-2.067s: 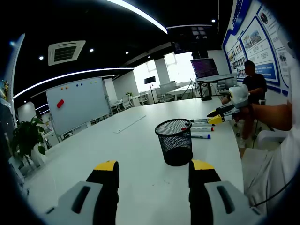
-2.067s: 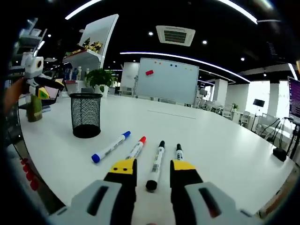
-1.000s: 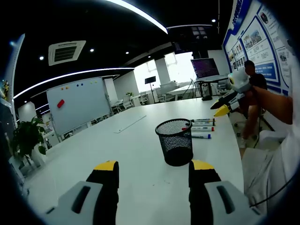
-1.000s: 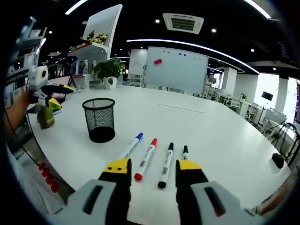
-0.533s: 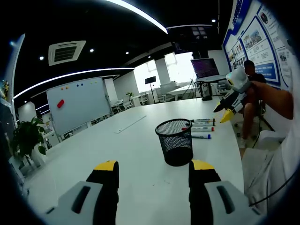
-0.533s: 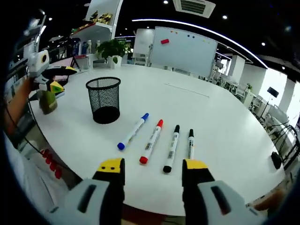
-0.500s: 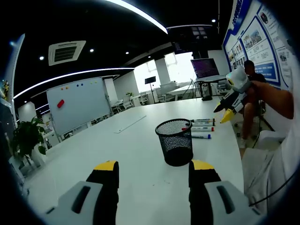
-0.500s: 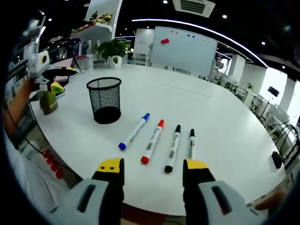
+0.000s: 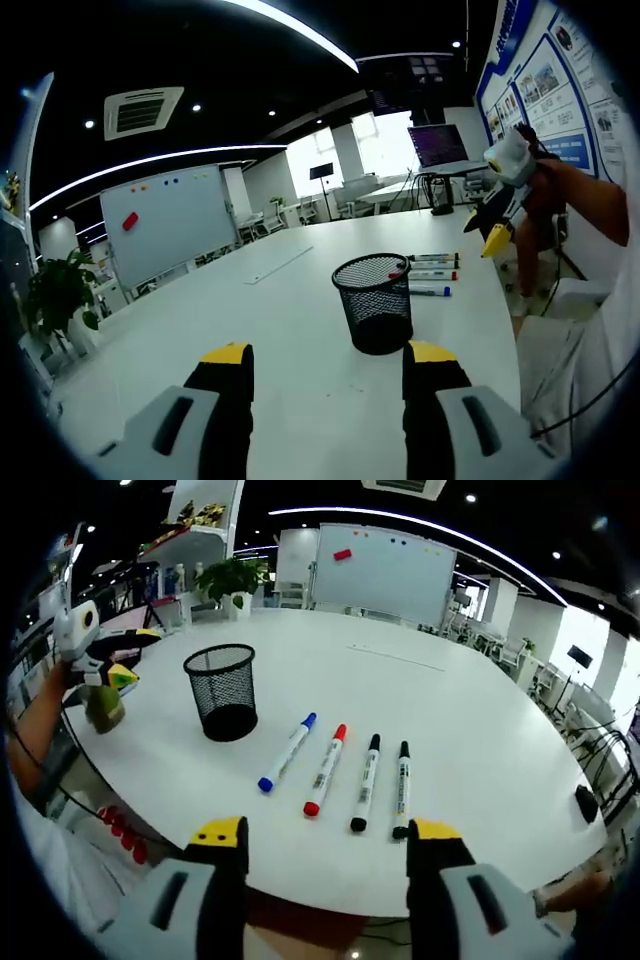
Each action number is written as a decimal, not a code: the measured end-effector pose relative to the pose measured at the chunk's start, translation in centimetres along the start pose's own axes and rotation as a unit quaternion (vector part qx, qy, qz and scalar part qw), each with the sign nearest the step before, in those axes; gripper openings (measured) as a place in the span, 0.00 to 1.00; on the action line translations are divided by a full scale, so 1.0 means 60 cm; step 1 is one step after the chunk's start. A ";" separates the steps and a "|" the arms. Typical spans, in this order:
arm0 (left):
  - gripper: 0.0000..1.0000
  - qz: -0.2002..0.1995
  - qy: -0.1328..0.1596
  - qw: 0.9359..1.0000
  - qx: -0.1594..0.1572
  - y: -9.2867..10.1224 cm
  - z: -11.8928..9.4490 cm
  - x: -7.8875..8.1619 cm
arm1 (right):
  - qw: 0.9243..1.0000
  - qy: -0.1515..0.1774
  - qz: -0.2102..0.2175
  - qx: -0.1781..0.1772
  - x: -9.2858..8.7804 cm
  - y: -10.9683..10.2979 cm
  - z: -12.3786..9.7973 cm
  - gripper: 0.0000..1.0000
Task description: Pick up the whiteboard markers from the pen holder and place them facing the whiteboard neatly
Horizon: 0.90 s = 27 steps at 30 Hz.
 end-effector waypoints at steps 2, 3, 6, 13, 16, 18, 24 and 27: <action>0.61 0.000 0.000 1.000 0.000 0.000 0.000 0.000 | 1.000 0.004 0.003 0.005 0.002 -0.003 0.000 0.62; 0.61 0.000 0.000 1.000 0.000 0.000 0.000 0.000 | 1.000 0.002 0.004 0.004 0.002 -0.003 0.001 0.62; 0.61 0.000 0.000 1.000 0.000 0.000 0.000 0.000 | 1.000 -0.007 -0.004 0.000 0.001 -0.006 0.004 0.62; 0.61 -0.001 0.002 1.000 0.001 0.000 0.000 0.001 | 1.000 -0.007 -0.007 0.009 -0.002 -0.019 0.015 0.63; 0.61 -0.001 0.003 1.000 0.001 0.001 -0.001 0.000 | 1.000 -0.012 -0.014 0.007 -0.005 -0.021 0.016 0.64; 0.61 -0.001 0.003 1.000 0.001 0.001 -0.001 0.000 | 1.000 -0.011 -0.013 0.010 -0.006 -0.021 0.016 0.64; 0.61 -0.001 0.003 1.000 0.001 0.001 -0.001 0.000 | 1.000 -0.011 -0.016 0.021 -0.009 -0.028 0.016 0.64; 0.61 -0.001 0.003 1.000 0.001 -0.002 -0.001 -0.001 | 0.999 -0.014 -0.020 0.020 -0.011 -0.028 0.018 0.64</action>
Point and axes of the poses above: the point that each gripper's makers call its tool centre point, and the gripper's own axes: z roughly forward along the fingers, y roughly to its right, x roughly out of its top, the point moved 6 cm from there along -z, roughly backward along the fingers, and after that the axes turned 8 degrees about -y, right-handed, at the moved point
